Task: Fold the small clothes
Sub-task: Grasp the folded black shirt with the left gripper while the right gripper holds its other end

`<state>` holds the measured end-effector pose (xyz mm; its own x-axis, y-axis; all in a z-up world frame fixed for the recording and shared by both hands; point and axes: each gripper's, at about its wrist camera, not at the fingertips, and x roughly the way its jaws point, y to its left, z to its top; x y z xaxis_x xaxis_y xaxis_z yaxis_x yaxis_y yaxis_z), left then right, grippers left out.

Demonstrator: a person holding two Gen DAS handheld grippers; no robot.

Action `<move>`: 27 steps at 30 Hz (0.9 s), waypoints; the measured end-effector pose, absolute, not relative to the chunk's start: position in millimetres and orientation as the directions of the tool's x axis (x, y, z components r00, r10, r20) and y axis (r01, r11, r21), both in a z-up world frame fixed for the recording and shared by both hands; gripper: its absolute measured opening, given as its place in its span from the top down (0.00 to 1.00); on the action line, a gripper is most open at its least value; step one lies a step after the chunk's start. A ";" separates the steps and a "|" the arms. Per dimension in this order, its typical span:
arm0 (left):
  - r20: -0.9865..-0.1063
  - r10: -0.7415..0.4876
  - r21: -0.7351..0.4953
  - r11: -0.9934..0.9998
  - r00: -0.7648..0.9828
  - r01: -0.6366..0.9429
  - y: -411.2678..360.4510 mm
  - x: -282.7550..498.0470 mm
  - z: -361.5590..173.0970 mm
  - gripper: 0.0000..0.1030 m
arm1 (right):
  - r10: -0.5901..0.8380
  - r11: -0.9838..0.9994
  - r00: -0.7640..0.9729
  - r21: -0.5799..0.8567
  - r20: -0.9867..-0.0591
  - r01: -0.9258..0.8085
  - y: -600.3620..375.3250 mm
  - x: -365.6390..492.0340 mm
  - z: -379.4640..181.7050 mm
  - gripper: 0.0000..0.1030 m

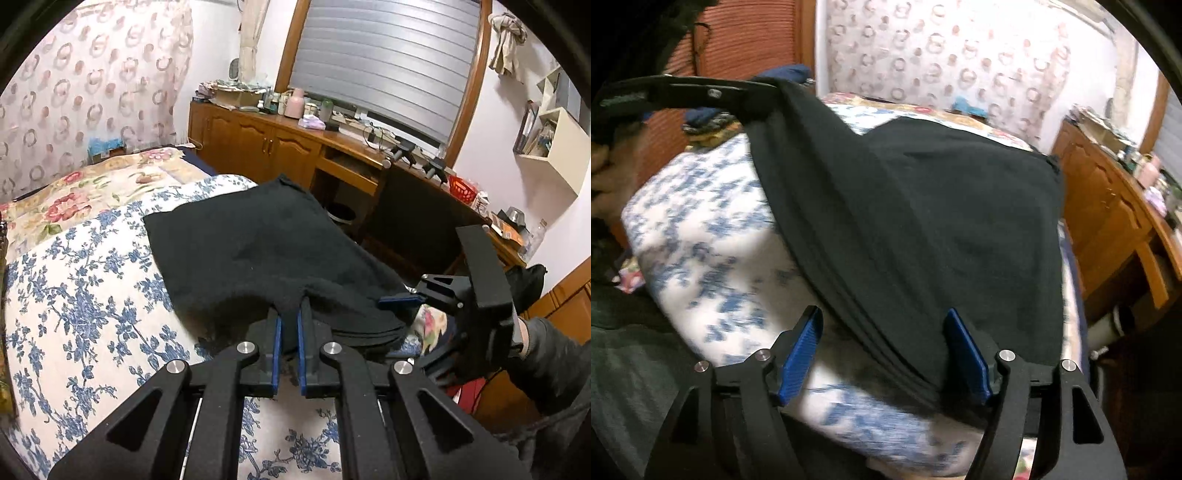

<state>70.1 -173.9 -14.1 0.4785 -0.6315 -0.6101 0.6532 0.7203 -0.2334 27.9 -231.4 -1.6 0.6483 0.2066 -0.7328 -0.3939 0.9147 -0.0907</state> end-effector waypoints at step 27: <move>-0.579 -0.579 -0.185 0.779 0.574 0.599 -159.5 150.0 -5.6 0.93 | 0.154 0.938 0.827 -0.182 -0.541 -0.294 -251.0 91.0 61.9 0.92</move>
